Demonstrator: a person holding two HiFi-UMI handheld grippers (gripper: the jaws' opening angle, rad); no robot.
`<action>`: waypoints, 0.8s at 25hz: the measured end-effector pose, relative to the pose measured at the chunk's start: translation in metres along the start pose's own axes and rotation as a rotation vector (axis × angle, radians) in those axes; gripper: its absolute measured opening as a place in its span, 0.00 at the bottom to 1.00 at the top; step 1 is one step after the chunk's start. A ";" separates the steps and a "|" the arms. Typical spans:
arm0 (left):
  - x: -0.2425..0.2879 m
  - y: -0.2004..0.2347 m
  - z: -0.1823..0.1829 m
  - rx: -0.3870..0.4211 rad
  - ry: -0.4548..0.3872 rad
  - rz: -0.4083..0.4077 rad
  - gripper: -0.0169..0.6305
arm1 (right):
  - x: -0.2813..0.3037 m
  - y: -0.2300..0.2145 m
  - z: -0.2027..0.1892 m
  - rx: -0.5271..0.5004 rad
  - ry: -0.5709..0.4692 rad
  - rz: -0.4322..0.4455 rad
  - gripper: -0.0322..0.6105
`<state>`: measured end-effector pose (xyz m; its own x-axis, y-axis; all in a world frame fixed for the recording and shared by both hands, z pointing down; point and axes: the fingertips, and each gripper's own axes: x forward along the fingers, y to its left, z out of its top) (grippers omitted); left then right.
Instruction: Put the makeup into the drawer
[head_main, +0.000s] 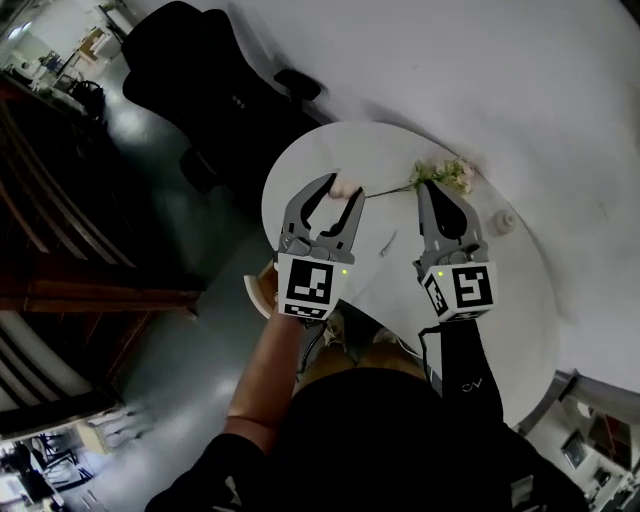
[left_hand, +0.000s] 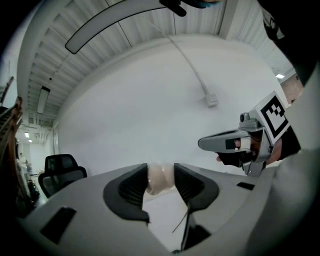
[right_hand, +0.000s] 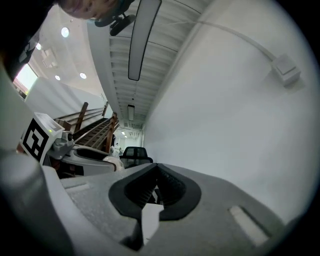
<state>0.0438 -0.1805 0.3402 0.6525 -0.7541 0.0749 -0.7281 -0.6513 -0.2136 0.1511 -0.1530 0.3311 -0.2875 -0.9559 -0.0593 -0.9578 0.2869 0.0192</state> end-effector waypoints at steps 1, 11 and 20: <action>-0.006 0.009 -0.002 -0.003 0.003 0.024 0.28 | 0.007 0.009 -0.001 0.001 0.001 0.026 0.06; -0.074 0.085 -0.028 -0.032 0.064 0.238 0.28 | 0.061 0.101 -0.008 0.021 -0.001 0.256 0.06; -0.139 0.123 -0.059 -0.044 0.133 0.365 0.28 | 0.085 0.185 -0.017 0.054 0.002 0.417 0.06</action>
<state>-0.1490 -0.1612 0.3612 0.3185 -0.9392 0.1283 -0.9175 -0.3394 -0.2075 -0.0510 -0.1823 0.3465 -0.6505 -0.7574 -0.0557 -0.7582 0.6520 -0.0112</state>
